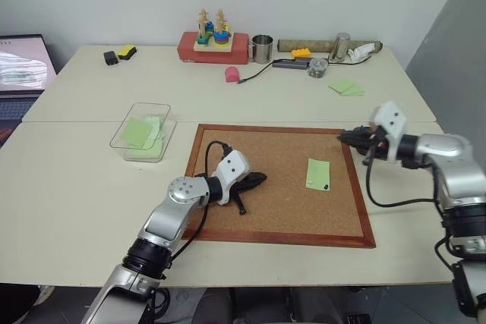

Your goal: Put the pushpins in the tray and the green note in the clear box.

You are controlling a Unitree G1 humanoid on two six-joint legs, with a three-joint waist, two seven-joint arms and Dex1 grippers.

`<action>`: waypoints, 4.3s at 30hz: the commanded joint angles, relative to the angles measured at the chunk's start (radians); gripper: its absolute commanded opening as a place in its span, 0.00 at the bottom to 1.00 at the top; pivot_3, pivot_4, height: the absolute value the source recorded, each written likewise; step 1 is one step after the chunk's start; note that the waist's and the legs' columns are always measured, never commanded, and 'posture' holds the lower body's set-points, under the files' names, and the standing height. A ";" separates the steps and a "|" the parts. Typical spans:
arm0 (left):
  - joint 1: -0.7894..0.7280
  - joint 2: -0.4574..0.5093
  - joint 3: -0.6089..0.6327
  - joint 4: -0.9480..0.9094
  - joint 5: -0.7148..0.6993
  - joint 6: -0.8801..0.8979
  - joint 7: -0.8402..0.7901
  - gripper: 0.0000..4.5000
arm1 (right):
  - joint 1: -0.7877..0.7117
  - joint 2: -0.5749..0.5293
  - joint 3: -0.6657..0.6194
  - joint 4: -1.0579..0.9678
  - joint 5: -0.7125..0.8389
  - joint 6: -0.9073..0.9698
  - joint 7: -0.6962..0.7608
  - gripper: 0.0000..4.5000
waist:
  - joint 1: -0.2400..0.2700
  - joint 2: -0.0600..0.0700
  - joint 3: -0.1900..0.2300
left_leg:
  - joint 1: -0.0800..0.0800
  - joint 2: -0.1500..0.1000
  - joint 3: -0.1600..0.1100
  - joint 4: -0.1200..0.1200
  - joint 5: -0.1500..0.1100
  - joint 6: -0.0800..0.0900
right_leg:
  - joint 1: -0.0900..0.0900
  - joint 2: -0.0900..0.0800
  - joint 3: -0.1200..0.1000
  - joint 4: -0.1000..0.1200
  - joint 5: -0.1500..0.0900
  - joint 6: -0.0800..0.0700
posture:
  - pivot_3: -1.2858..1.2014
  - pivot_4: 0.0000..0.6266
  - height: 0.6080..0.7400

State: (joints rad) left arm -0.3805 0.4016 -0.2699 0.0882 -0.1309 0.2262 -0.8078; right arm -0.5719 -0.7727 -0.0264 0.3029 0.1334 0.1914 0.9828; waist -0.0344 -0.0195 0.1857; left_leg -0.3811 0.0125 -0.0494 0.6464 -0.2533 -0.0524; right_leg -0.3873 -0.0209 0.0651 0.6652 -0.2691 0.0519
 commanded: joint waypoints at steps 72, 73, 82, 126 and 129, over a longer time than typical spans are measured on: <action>0.047 0.045 0.003 -0.001 0.036 0.025 0.038 0.00 | 0.264 0.015 0.138 -0.419 0.088 0.217 0.040 0.01 | -0.015 0.002 -0.002 | 0.000 0.000 0.000 0.000 0.000 0.000 | 0.001 0.001 0.001 -0.001 -0.001 0.004 | 0.52 0.24 1.00; 0.047 0.044 0.003 -0.001 0.036 0.025 0.039 0.00 | 0.264 0.016 0.138 -0.422 0.089 0.217 0.039 0.00 | -0.015 0.002 -0.002 | 0.000 0.000 0.000 0.000 0.000 0.000 | 0.001 0.001 0.001 -0.001 -0.001 0.004 | 0.52 0.24 1.00; 0.045 0.043 0.001 0.006 0.039 0.023 0.040 0.00 | 0.266 0.016 0.095 -0.450 0.127 0.220 0.039 0.00 | -0.015 0.002 -0.002 | 0.000 0.000 0.000 0.000 0.000 0.000 | 0.001 0.001 0.001 -0.001 -0.001 0.004 | 0.52 0.24 1.00; 0.051 0.037 -0.001 -0.002 0.050 0.032 0.049 0.00 | -0.085 0.001 0.083 0.243 -0.228 -0.124 -0.278 0.38 | -0.018 0.002 -0.002 | 0.000 0.000 0.002 0.000 0.000 0.000 | 0.000 0.001 0.003 -0.001 0.001 0.000 | 0.52 0.24 1.00; 0.049 0.035 -0.002 0.000 0.050 0.032 0.049 0.00 | -0.078 -0.005 0.065 0.214 -0.216 -0.125 -0.274 0.52 | -0.018 0.002 -0.002 | 0.000 0.000 0.002 -0.001 0.000 0.000 | 0.000 0.001 0.003 -0.001 0.001 0.000 | 0.52 0.24 1.00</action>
State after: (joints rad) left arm -0.3554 0.4266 -0.2687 0.0522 -0.1143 0.2277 -0.7724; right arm -0.6343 -0.7671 0.0717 0.5574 -0.0958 0.0820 0.7123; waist -0.0522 -0.0173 0.1838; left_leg -0.3807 0.0125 -0.0474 0.6459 -0.2530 -0.0520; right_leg -0.3871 -0.0204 0.0679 0.6638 -0.2680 0.0523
